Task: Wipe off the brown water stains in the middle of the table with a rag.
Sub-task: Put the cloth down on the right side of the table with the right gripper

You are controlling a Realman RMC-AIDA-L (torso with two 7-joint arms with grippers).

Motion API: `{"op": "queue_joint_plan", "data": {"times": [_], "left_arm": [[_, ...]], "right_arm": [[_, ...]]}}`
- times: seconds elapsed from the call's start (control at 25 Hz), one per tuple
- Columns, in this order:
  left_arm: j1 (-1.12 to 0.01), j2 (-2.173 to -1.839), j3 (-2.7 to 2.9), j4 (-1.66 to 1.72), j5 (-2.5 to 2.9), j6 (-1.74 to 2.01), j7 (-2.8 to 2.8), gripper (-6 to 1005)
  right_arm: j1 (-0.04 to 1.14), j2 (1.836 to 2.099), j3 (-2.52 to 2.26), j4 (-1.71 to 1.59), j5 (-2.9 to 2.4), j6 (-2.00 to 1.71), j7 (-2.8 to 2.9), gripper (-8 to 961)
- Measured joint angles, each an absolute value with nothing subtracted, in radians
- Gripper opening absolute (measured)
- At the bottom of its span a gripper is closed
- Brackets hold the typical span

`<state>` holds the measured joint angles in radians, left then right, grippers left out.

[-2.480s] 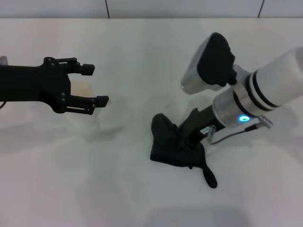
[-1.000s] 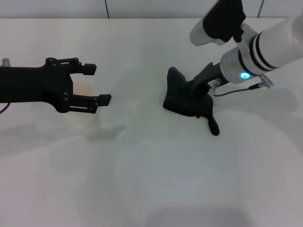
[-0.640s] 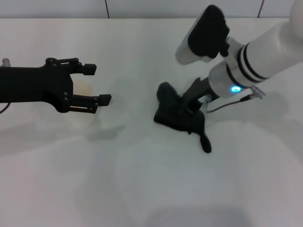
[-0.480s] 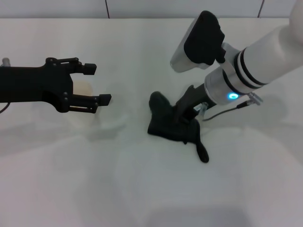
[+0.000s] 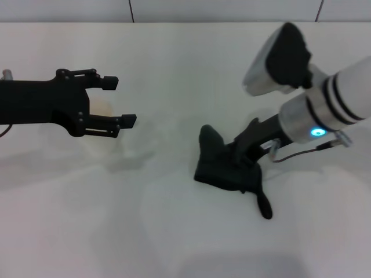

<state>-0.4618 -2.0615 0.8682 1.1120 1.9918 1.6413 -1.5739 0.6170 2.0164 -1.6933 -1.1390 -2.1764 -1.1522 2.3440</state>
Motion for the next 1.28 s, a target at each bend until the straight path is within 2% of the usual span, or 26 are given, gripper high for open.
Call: {"op": "queue_joint_plan", "data": {"times": [0.2,0.68,1.28], "left_arm": [[-0.462,-2.062,0.868,1.115,1.978,1.641,-1.574,886],[-0.46,-2.062,0.867,1.112,1.967,1.628,-1.562,886],[-0.46,-2.063,0.867,1.107,1.965,1.614,-1.562,886]], "right_arm": [[0.538,2.01,-1.586,-1.2,-2.179,-1.18,2.317,129],[0.441,2.003,-1.272,-1.196,-2.182,-1.294,2.211,137],[0.408,1.995,-1.112,-1.14,-2.194,-1.311,2.132,147]]}}
